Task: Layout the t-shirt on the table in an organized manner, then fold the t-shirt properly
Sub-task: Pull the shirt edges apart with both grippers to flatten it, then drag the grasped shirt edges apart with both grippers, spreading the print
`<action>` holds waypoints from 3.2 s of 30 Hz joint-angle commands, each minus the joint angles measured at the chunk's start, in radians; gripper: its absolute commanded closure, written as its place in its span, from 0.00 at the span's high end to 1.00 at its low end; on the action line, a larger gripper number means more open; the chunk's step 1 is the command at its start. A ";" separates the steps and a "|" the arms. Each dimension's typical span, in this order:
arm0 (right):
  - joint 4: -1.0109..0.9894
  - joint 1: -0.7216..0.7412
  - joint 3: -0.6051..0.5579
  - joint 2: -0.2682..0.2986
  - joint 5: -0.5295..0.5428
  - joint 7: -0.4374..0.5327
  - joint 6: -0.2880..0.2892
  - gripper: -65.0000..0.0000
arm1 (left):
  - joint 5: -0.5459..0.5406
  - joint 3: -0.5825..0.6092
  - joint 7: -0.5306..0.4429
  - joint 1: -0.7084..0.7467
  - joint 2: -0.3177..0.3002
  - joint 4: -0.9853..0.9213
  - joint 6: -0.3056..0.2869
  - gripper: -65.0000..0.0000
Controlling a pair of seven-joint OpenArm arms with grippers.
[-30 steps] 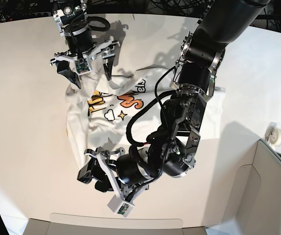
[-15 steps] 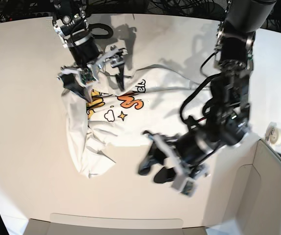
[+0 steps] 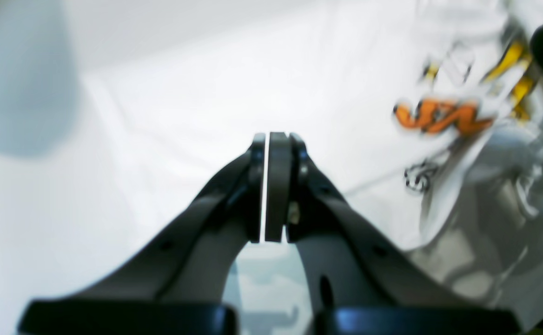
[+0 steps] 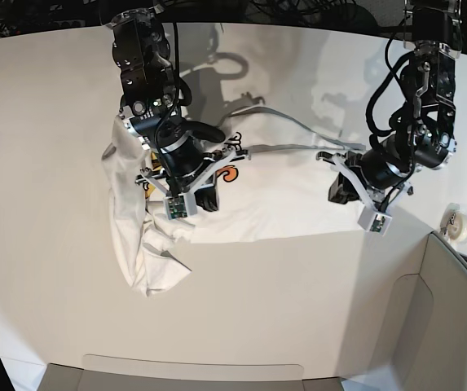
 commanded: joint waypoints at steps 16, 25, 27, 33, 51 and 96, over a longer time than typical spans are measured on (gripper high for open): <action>0.071 -0.250 0.262 0.092 -0.016 0.030 0.006 0.00 | -0.005 -0.003 -0.036 -0.018 -0.077 -0.361 0.006 0.08; 0.087 -0.326 0.484 0.191 -0.015 0.029 0.006 0.00 | -0.005 -0.003 -0.086 -0.009 -0.157 -0.366 0.006 0.08; 0.096 -0.327 0.552 0.197 -0.013 0.029 0.006 0.00 | -0.005 -0.003 -0.086 -0.009 -0.163 -0.366 0.008 0.08; 0.202 -0.350 0.573 0.188 0.048 0.029 0.017 0.00 | -0.005 -0.003 -0.080 -0.009 -0.158 -0.358 0.008 0.08; -0.068 -0.203 0.016 0.111 -0.125 0.033 -0.132 0.00 | -0.005 -0.009 -0.077 0.018 -0.138 -0.358 0.008 0.00; -0.034 -0.203 0.466 0.270 -0.153 0.029 -0.126 0.00 | 0.394 0.236 -0.274 -0.035 -0.026 -0.625 0.009 0.00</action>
